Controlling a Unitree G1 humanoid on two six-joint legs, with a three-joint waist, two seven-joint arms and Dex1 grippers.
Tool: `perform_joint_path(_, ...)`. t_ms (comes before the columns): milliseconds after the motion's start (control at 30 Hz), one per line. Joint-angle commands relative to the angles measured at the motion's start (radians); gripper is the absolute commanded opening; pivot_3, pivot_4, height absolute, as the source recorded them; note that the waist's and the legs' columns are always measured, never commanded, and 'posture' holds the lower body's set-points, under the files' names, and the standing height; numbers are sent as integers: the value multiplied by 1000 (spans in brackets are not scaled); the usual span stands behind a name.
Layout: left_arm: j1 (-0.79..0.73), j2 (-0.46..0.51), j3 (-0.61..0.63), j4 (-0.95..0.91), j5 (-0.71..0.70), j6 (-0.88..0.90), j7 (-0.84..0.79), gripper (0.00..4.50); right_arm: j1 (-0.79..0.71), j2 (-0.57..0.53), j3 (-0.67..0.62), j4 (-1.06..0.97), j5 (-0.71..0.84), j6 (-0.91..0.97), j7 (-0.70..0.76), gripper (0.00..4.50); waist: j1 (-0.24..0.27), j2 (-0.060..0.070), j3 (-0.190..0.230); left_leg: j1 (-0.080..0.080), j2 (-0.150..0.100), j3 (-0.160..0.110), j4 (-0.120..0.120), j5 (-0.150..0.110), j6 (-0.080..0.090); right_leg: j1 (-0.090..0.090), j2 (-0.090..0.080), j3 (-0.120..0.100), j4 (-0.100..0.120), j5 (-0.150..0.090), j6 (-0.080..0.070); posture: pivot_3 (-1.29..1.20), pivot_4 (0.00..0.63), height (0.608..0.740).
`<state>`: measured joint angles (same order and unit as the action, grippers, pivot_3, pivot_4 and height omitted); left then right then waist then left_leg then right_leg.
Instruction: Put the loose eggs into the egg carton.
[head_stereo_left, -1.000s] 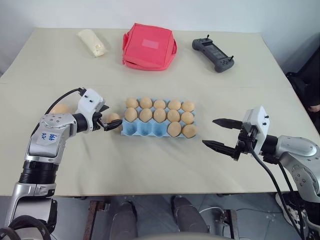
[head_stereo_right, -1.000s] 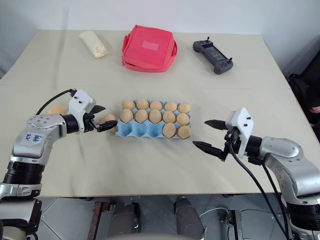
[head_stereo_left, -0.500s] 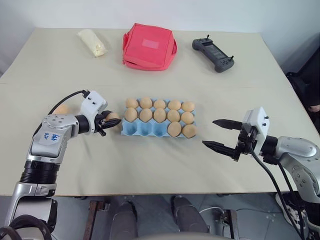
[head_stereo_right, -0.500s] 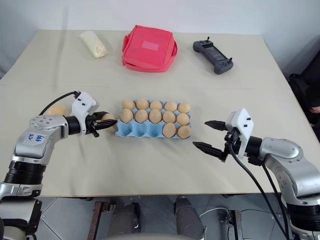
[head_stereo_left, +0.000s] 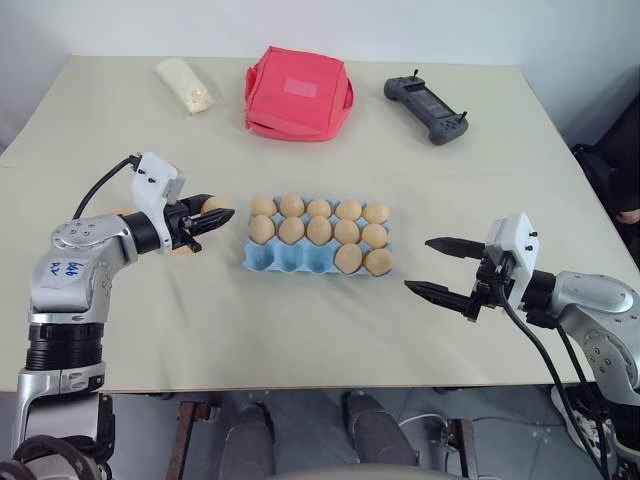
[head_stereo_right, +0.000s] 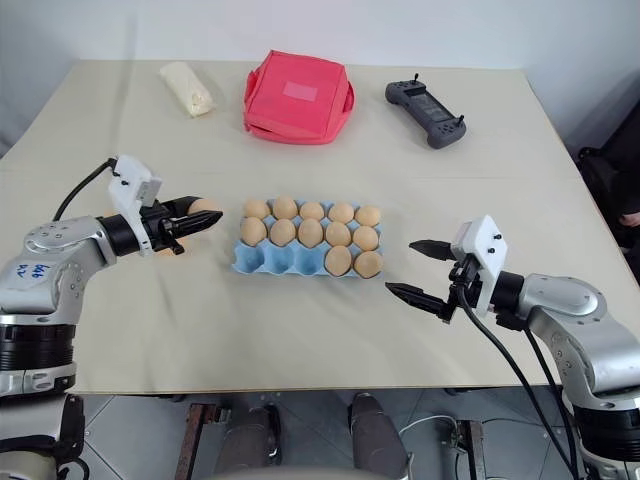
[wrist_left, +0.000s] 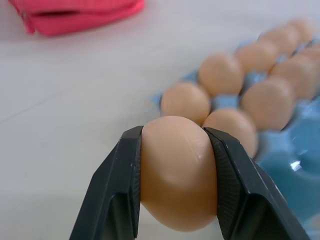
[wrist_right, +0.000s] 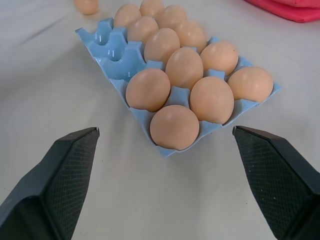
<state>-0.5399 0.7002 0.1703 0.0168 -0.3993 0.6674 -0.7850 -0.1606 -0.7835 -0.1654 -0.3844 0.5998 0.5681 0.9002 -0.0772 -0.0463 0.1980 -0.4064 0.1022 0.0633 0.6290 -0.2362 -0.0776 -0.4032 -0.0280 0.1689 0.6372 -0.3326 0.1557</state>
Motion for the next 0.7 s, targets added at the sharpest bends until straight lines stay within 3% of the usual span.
perform_joint_path(33, -11, -5, 28, -80, -75, 35, -25, 1495, -5, 0, -31, -19, 9, -17, -5, 4500, 0, 0, 0, 0, 0, 0, 0, 0, 0, 0, 0, 0, 0, 0, 0, 0, 150, 740)
perform_joint_path(333, -42, -60, -86, -121, -129, 74, -90, 1495, 10, 20, -45, -40, 24, -22, -24, 4500, 0, 0, 0, 0, 0, 0, 0, 0, 0, 0, 0, 0, 0, 0, 0, 0, 150, 740)
perform_joint_path(700, -148, -181, -297, 0, -13, -49, -154, 1495, 51, 31, -61, -66, 22, -31, -53, 4500, 7, 0, 0, 0, 0, 0, 1, 0, 0, 1, 0, 0, 0, 0, 0, 0, 150, 740)
